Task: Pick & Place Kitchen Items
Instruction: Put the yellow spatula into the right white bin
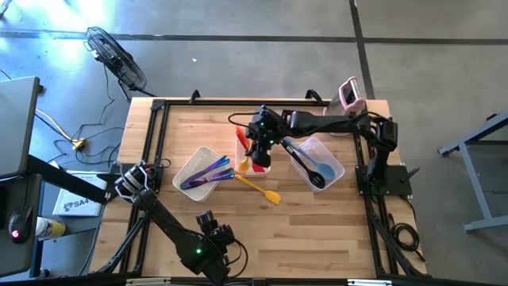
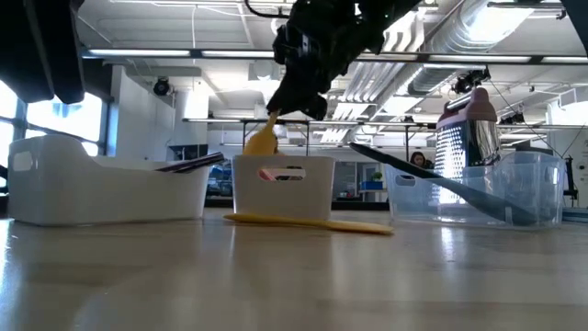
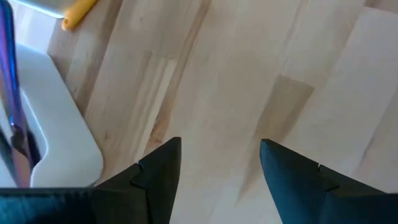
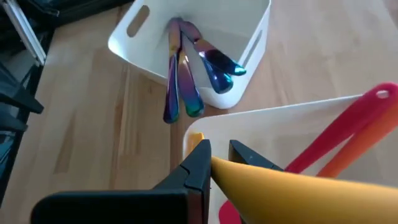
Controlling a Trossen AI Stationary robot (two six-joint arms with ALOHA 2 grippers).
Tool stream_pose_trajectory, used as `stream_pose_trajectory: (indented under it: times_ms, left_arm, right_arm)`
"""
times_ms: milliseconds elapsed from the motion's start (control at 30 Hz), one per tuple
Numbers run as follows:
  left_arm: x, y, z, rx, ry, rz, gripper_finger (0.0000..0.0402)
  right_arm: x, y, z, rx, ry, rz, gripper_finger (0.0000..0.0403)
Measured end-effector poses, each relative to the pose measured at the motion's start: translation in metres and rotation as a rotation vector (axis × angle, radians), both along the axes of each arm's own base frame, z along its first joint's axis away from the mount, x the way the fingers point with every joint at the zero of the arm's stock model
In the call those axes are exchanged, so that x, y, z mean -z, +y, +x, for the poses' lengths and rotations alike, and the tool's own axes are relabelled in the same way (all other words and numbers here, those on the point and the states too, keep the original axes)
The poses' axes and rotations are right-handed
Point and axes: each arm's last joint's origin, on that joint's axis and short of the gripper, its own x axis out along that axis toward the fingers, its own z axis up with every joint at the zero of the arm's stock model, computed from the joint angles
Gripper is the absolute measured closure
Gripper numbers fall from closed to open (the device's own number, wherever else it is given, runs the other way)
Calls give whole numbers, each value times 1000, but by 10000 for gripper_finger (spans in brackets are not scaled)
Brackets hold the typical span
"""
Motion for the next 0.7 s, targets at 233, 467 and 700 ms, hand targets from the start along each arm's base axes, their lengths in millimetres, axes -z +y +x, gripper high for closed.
stream_pose_trajectory:
  times_ms: [233,467,700]
  left_arm:
    - [0,-1,0,2,2,-14,191]
    - [0,-1,1,-2,-6,-16,191]
    - [0,-3,2,-2,-3,-53,191]
  right_arm:
    - [16,-3,6,-6,29,17,362]
    - [36,-5,12,0,79,30,362]
    - [37,-3,11,18,99,5,315]
